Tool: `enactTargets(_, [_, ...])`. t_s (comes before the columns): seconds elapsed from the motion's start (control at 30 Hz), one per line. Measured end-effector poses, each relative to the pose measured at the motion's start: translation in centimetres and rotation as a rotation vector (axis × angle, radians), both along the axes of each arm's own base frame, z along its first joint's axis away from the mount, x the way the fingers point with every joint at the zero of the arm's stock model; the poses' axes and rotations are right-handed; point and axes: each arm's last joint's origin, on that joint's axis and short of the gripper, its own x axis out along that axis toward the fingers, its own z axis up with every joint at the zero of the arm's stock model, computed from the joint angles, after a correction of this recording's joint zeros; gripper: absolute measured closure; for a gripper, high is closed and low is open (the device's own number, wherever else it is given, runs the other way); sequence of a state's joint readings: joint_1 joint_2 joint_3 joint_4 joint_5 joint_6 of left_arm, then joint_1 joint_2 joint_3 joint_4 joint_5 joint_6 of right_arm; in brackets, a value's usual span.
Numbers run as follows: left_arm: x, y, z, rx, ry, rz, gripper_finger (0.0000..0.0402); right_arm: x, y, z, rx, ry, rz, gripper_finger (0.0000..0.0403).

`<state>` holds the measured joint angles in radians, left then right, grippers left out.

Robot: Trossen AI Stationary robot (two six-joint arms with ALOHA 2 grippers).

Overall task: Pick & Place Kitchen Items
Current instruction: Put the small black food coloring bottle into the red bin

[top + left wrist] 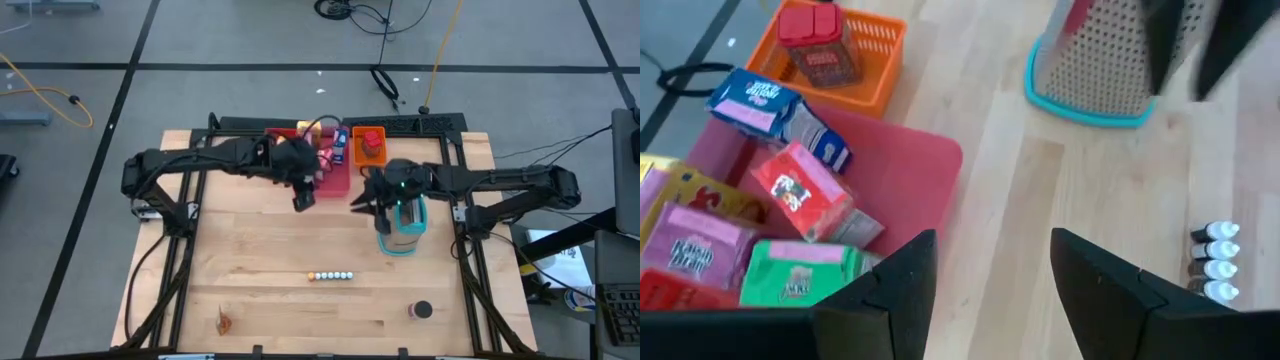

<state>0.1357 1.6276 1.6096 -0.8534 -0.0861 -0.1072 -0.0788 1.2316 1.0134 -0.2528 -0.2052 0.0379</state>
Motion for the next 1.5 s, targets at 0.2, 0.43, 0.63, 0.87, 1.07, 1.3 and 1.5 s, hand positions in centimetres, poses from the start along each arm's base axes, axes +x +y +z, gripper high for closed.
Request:
enactTargets(0.2, [0.0, -1.3, -0.1, 0.039, 0.023, 0.01, 0.0206, 0.0, 4.2, -0.3, -0.052, 0.014, 0.087, 0.0328])
enactTargets(0.43, [0.0, -1.4, -0.1, 0.05, 0.023, 0.016, 0.0206, 0.3, 8.6, -1.0, -0.111, 0.006, 0.162, 0.0328])
enactTargets(0.63, [0.0, -1.4, -0.1, 0.05, 0.023, 0.016, 0.0206, 1.3, 11.4, -3.1, -0.152, 0.049, 0.267, 0.0328])
enactTargets(0.87, [0.0, -1.4, -0.1, 0.049, 0.023, 0.017, 0.0206, 1.8, 14.0, -4.7, -0.155, 0.07, 0.332, 0.0328])
enactTargets(1.07, [0.0, -1.4, -0.1, 0.048, 0.023, 0.016, 0.0206, 2.6, 14.8, -6.6, -0.178, 0.113, 0.303, 0.0328])
enactTargets(1.3, [0.0, -1.4, -0.1, 0.044, 0.022, 0.022, 0.0206, 3.3, 15.2, -8.8, -0.18, 0.183, 0.297, 0.0328])
enactTargets(1.5, [0.0, -1.4, -0.1, 0.037, 0.021, 0.018, 0.0206, 3.5, 15.5, -9.9, -0.18, 0.233, 0.287, 0.0328])
